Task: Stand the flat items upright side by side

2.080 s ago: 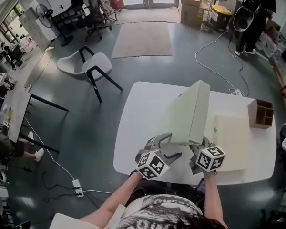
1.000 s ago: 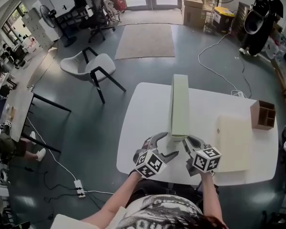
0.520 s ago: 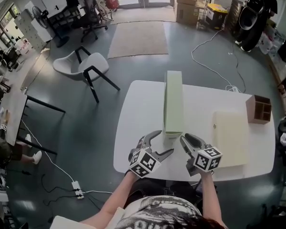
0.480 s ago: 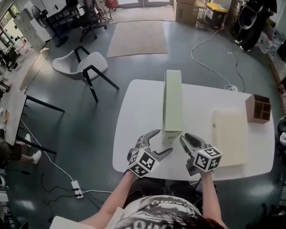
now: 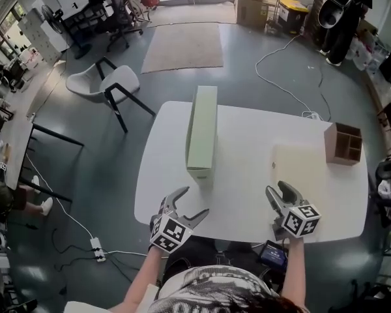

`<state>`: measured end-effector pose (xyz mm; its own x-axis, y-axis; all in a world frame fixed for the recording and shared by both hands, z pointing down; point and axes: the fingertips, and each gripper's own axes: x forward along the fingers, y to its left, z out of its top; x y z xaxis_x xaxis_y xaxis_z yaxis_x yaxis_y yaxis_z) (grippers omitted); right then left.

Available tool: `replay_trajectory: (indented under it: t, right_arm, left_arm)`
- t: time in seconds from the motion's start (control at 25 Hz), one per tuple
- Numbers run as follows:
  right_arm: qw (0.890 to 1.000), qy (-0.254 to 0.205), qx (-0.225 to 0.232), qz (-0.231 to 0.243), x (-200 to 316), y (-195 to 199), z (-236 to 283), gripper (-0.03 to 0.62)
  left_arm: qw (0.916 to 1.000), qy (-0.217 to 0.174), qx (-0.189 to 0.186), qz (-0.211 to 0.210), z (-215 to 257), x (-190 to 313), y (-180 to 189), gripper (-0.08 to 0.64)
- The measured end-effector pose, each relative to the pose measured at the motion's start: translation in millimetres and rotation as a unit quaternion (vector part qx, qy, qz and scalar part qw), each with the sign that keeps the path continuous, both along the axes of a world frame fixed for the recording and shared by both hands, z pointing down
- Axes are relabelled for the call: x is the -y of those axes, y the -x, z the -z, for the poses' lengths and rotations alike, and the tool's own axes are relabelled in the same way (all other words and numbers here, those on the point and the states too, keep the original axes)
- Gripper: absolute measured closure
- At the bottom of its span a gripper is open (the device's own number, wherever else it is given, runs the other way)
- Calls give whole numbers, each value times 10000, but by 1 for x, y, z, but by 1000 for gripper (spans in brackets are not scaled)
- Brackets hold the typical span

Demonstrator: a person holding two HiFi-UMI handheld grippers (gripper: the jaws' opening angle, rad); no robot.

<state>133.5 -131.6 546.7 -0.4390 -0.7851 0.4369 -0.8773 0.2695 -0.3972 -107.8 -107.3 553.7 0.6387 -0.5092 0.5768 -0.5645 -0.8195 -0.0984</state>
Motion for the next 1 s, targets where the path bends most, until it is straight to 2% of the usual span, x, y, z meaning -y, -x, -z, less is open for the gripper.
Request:
replay_trajectory:
  t: [0.16, 0.28, 0.4, 0.48, 0.64, 0.76, 0.88, 1.0]
  right_arm:
    - [9991, 86, -258, -317, -14, -86, -5, 330]
    - [9973, 253, -550, -421, -23, -149, -17, 280]
    - [9945, 552, -794, -400, -24, -199, -40, 246]
    - [9931, 863, -731, -314, -23, -220, -60, 216]
    - [9908, 1324, -71, -287, -20, -241, -92, 166]
    - [9869, 1512, 531, -209, -19, -238, -101, 152]
    - [9835, 1588, 871, -32, -15, -231, -105, 146]
    - [9812, 1702, 902, 113, -8, -230, -113, 144]
  left_arm:
    - [9996, 199, -196, -15, -2, -26, -58, 177]
    - [9968, 465, -651, -77, -2, -37, -119, 178]
    - [9873, 995, -1237, -91, -11, -40, -179, 176]
    - [9785, 1413, -1498, -90, -23, -39, -214, 176]
    - [9619, 2194, -1628, 4, -54, -37, -257, 176]
    - [9454, 2666, -1834, 390, -71, -28, -268, 176]
    - [9318, 2909, -2050, 714, -81, -13, -272, 173]
    - [9227, 3064, -2166, 885, -88, 5, -279, 173]
